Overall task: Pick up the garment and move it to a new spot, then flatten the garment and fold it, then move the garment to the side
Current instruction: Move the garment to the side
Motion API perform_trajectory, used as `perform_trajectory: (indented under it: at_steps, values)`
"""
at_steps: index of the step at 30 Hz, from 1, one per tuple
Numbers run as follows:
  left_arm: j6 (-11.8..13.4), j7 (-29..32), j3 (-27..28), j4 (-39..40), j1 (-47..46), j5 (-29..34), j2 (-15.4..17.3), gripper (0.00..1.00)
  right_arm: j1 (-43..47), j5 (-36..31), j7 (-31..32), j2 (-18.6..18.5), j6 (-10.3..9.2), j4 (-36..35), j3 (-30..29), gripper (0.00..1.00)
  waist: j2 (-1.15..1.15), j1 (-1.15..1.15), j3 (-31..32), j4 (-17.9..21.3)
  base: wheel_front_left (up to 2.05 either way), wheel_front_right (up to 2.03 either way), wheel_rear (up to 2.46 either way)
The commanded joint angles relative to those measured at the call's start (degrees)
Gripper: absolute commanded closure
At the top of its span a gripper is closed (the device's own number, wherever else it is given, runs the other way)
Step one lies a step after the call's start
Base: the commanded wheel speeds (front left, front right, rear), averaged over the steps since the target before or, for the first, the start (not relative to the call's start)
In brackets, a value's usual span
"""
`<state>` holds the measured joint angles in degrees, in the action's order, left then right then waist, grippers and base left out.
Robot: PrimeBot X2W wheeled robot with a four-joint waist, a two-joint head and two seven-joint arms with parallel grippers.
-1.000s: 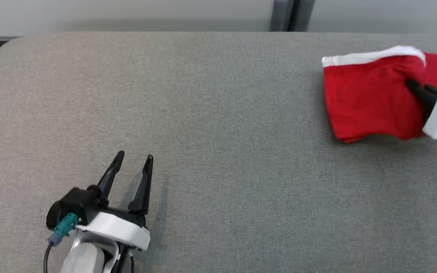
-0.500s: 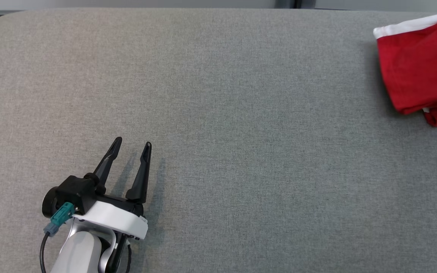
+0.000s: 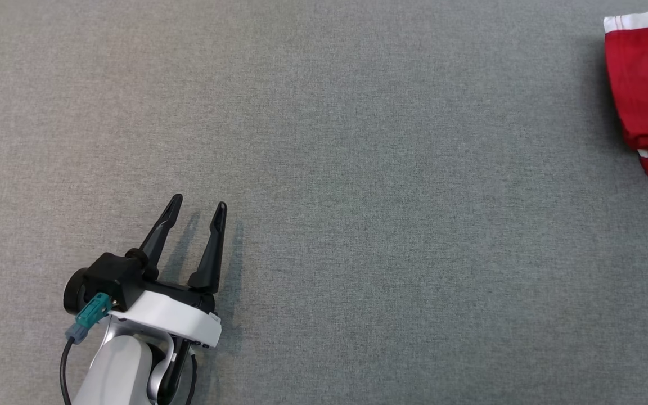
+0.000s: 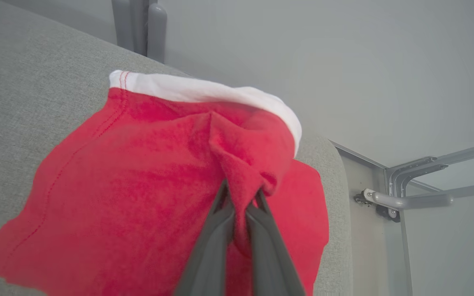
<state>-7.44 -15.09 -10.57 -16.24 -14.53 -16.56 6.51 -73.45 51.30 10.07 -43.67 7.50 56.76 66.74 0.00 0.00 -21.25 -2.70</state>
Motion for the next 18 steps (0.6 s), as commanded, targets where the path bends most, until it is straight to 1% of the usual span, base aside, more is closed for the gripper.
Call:
perform_trajectory:
  at_steps: [1,2,3,4,5,12,16,18]
  values:
    - [-0.07,-0.03,-0.08,-0.07,-0.96,0.07,0.22,0.0,0.22,-0.16,0.26,-0.04,0.01,1.27,0.06,1.0,0.0,0.0,-0.26,0.07,0.0,0.0,0.0]
    - [-0.07,-0.03,-0.13,-0.12,-1.13,0.03,0.21,0.0,0.61,-0.26,0.25,0.27,0.01,1.86,0.22,1.0,0.0,0.0,-0.34,0.07,0.0,0.0,0.0]
    - [-0.07,-0.03,-0.17,-0.18,-1.29,0.0,0.18,0.0,1.0,-0.18,0.18,0.62,0.01,2.72,0.22,0.84,0.0,0.0,-0.38,0.05,0.0,0.0,0.0]
    - [-0.07,-0.03,-0.24,-0.26,-1.38,-0.02,0.13,0.0,1.31,-0.09,0.02,0.86,0.01,3.52,0.18,0.54,0.0,0.0,-0.37,0.03,0.0,0.0,0.0]
    - [-0.07,-0.03,-0.34,-0.34,-1.48,-0.06,0.06,0.0,1.4,-0.28,-0.54,1.14,0.01,4.42,0.13,0.0,0.0,0.0,-0.3,0.01,0.0,0.0,0.0]
    - [-0.07,-0.03,0.22,-0.68,-0.22,-0.26,0.26,0.0,1.89,-1.29,-3.62,3.22,0.01,7.48,0.73,0.0,0.0,0.0,2.26,0.94,0.0,0.0,0.0]
    - [-0.07,-0.03,0.84,-0.49,1.22,-0.17,0.27,0.0,0.12,-2.6,-6.49,4.07,0.01,6.76,1.4,0.0,0.0,0.0,4.87,2.26,0.0,0.0,0.0]
    - [-0.07,-0.04,1.42,-0.09,1.48,0.02,0.44,0.0,-0.95,-2.99,-8.97,4.53,0.01,5.69,1.05,0.0,0.0,0.0,6.16,2.97,0.0,0.0,0.0]
